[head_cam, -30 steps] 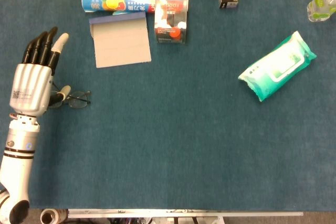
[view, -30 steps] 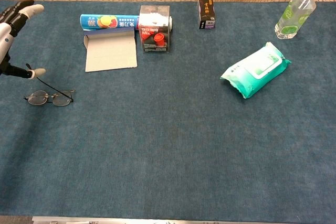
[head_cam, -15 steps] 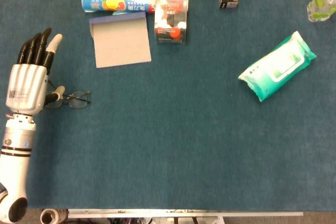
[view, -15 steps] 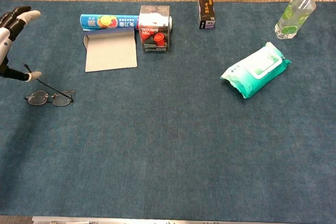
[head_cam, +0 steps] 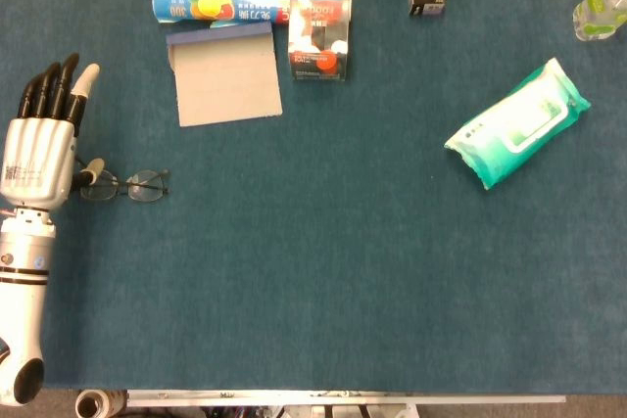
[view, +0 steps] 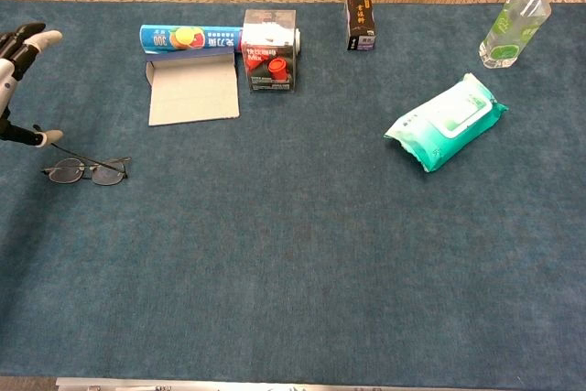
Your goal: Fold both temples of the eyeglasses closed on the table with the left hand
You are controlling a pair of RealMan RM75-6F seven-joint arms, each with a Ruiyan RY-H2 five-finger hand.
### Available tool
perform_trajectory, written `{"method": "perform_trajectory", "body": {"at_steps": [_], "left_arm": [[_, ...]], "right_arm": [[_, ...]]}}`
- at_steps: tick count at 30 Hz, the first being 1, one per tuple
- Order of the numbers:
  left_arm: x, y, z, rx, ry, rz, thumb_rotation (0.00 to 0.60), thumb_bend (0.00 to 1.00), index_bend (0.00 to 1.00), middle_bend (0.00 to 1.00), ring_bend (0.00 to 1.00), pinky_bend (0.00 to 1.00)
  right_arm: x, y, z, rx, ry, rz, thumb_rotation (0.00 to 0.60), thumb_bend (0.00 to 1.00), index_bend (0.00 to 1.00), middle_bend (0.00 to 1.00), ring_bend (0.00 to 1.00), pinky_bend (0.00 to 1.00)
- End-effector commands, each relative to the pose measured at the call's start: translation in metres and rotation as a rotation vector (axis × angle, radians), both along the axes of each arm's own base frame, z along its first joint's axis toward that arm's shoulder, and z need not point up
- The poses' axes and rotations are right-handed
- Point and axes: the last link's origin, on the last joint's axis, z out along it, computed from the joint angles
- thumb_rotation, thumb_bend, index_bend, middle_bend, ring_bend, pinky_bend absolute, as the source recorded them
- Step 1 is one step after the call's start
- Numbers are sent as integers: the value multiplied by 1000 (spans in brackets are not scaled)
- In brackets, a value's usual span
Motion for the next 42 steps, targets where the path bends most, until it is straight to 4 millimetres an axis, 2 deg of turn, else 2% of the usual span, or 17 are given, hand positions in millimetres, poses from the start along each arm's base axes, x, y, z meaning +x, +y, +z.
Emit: {"method": "perform_trajectory", "body": {"at_steps": [1,34,42], "left_arm": [[-3,0,-4,-8,0,6,600,100,0,0,0,93],[-24,7,-44,-75,6,55,600,101,0,0,0,92],[-23,5,-43,-57,-22,43,600,101,0,0,0,92]], "right_arm": [[0,0,0,-1,0,0,600,277,682,535,318,254],[1,0,5,-11,-7,4,600,277,683,535,318,254],[1,-1,4,-10,-7,2,600,278,682,535,318,254]]}}
